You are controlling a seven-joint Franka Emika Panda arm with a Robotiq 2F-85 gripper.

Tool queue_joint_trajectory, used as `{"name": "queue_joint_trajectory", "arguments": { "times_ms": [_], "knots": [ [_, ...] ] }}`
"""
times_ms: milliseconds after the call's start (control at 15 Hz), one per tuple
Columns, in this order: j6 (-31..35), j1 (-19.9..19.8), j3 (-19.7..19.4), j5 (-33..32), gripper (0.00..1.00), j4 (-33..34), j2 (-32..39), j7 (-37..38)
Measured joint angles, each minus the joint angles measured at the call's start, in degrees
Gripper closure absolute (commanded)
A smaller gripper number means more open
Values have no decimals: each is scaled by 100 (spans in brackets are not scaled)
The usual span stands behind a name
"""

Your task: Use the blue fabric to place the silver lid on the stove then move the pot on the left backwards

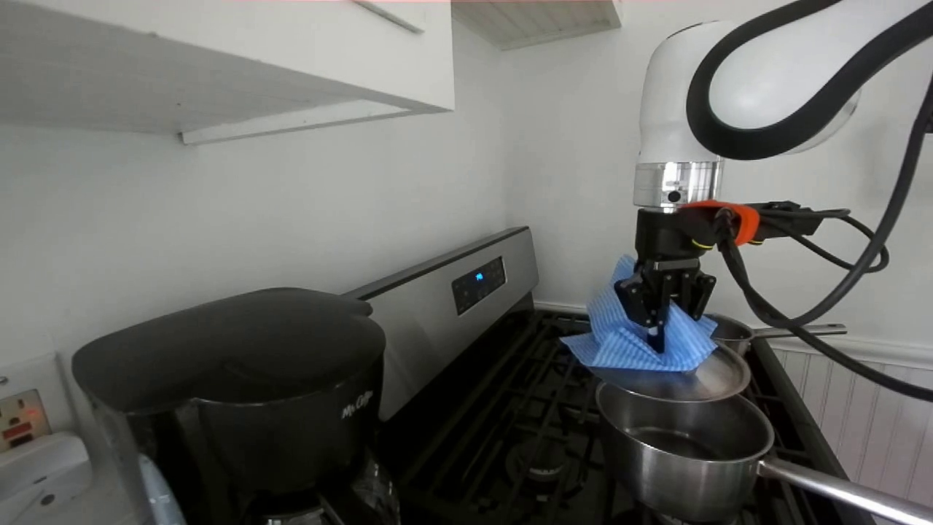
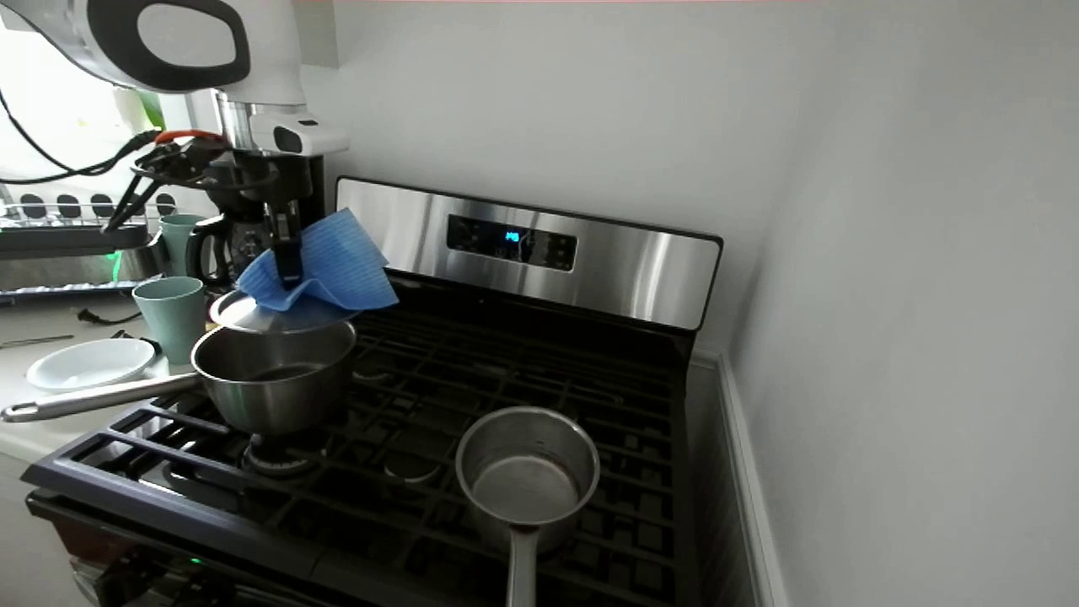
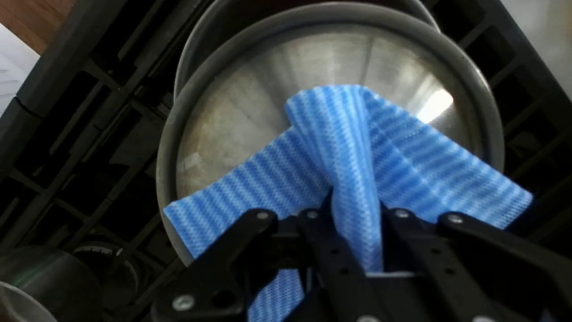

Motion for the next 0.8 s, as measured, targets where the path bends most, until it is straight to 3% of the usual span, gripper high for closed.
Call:
{"name": "queue_joint_trajectory", "arguments": {
  "times_ms": [800],
  "knots": [
    [4,-254,-537,275,98,1902,1618,1107]
  ]
}}
